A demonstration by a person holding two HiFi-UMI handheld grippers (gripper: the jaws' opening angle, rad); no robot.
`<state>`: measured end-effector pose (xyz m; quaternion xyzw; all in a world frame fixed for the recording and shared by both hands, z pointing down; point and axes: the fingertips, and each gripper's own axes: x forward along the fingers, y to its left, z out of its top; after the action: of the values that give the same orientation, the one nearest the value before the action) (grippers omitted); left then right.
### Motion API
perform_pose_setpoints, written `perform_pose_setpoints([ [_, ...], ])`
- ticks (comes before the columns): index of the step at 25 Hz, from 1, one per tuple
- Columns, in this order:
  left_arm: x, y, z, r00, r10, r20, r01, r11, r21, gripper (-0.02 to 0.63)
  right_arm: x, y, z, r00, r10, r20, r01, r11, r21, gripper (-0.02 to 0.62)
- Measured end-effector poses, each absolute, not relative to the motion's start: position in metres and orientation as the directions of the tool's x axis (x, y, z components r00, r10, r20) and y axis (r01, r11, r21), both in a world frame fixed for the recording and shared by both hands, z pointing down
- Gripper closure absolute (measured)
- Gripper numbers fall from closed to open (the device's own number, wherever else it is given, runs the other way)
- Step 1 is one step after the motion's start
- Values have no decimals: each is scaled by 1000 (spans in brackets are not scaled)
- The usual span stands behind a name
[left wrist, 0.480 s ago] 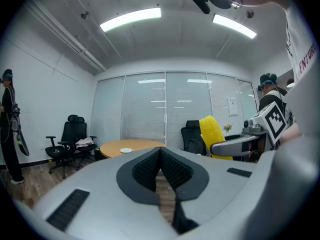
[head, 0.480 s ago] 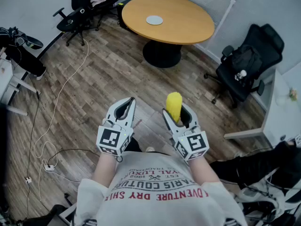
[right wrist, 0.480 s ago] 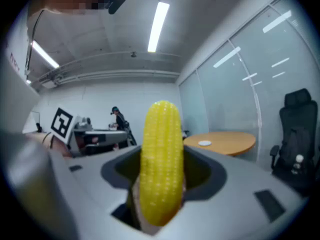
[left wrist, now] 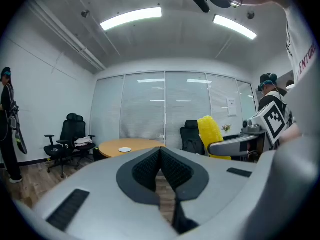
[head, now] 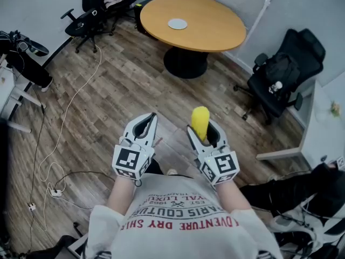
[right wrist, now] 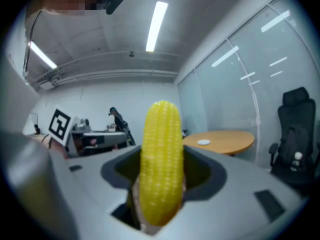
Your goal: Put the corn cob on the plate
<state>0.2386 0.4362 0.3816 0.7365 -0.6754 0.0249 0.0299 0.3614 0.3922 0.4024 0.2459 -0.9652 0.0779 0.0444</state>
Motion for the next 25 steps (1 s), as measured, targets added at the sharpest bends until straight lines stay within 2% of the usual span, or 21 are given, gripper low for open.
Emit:
perform_pose_setpoints([
  [14, 184, 409, 392, 110, -990, 83, -994, -110, 12, 572, 314, 365, 415, -859, -489, 152, -511, 838, -192, 333],
  [25, 78, 326, 383, 188, -979, 75, -982, -188, 14, 572, 214, 286, 404, -814, -557, 166, -580, 793, -188, 333],
])
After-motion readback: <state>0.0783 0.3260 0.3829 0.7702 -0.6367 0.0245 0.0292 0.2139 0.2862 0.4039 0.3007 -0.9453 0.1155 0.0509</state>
